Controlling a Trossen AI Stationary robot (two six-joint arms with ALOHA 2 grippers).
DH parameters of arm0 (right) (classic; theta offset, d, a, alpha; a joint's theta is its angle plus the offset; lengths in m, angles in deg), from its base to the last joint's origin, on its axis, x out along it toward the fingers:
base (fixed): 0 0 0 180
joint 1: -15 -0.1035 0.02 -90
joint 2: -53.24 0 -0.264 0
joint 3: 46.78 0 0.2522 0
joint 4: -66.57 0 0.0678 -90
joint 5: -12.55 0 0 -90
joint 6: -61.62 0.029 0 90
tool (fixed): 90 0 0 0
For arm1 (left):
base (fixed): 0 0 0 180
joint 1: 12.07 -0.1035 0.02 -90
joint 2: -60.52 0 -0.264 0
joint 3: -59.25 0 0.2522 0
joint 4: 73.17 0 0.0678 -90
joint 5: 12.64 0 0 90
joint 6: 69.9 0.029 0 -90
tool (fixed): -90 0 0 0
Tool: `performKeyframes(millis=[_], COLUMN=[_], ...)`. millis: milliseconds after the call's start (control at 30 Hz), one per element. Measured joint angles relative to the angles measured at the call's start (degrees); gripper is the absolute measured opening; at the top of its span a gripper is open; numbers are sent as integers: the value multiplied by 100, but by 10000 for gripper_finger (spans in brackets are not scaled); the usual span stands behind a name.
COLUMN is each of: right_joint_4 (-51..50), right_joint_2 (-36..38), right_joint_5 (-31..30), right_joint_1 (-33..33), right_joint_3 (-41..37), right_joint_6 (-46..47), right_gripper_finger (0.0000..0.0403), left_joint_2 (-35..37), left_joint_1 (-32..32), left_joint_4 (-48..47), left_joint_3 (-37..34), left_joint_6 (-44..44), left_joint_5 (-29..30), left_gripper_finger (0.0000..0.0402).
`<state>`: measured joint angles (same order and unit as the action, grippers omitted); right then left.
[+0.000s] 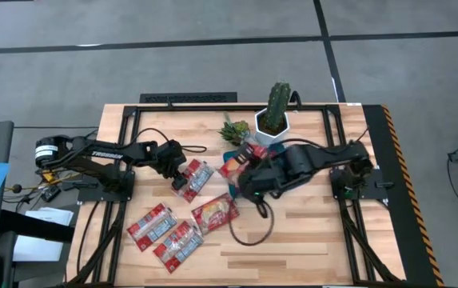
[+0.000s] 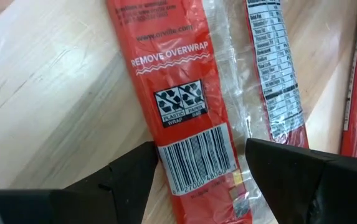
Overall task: Sort popcorn bags into baskets
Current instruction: Put the red popcorn bag into the blue container
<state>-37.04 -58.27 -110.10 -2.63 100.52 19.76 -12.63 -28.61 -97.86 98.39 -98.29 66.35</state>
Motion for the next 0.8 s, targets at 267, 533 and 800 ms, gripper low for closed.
performKeyframes(millis=[267,533,800], right_joint_4=[-16,-17,-10], right_joint_2=[494,583,222], right_joint_5=[145,314,678], right_joint_1=[-76,393,698], right_joint_3=[0,0,-22], right_joint_6=[1547,5357,8294], right_gripper_finger=[3,3,3], left_joint_2=[2,2,2], left_joint_1=[0,-2,-5], left_joint_4=[64,156,152], left_joint_3=[0,0,0], left_joint_6=[-390,-530,-639], left_joint_5=[289,366,340], left_gripper_finger=[247,247,247])
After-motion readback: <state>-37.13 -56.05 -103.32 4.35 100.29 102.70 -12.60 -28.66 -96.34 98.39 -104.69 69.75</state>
